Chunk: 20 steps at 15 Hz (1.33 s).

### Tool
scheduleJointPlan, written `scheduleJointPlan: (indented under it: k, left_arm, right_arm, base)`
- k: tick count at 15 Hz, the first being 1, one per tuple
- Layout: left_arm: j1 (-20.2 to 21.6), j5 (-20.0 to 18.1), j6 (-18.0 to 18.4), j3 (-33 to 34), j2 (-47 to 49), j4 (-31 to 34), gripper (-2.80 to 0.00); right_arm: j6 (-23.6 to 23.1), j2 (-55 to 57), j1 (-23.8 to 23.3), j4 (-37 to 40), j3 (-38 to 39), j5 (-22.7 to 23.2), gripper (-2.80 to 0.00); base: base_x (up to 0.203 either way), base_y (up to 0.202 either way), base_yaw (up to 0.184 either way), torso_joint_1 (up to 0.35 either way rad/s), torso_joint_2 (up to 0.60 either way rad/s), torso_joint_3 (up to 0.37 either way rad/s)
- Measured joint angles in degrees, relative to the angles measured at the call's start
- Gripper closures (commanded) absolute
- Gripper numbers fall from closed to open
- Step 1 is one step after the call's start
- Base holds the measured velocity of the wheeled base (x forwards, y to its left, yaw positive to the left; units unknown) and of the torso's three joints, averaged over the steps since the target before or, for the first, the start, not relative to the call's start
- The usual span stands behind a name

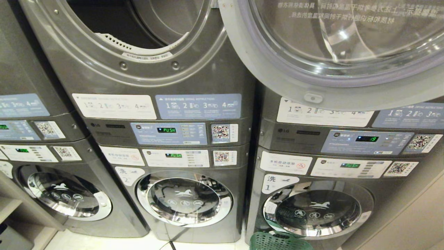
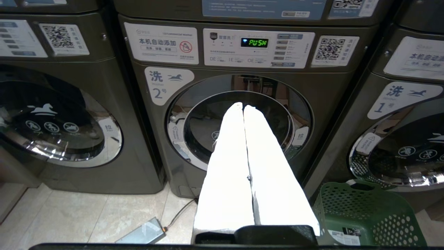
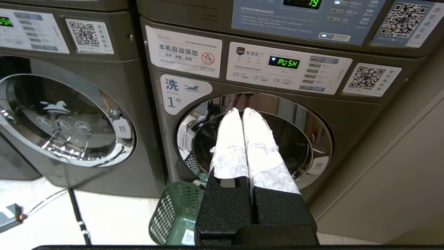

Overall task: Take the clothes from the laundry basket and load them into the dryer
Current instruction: Close the dryer

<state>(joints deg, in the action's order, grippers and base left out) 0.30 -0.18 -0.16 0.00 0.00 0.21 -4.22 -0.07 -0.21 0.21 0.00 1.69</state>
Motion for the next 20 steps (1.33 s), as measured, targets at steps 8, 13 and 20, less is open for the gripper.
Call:
scheduleJointPlan:
  k: [8,13,20]
  left_arm:
    - [0.0,0.0,-0.1,0.0,0.0,0.0,0.0]
    - [0.0,0.0,-0.2,0.0,0.0,0.0,0.0]
    - [0.0,0.0,-0.1,0.0,0.0,0.0,0.0]
  right_arm:
    - [-0.1,0.0,0.0,0.0,-0.2,-0.2,0.0]
    - [-1.7,2.0,0.0,1.5,-11.3,-2.6,0.0]
    - [6.1,37.0,-0.3,-3.0,-43.2,-16.5,0.0]
  base:
    - [0.0,0.0,0.0,0.002,0.0,0.151]
    - [0.0,0.0,0.0,-0.002,0.0,0.162]
    - [0.0,0.0,0.0,0.0,0.0,0.005]
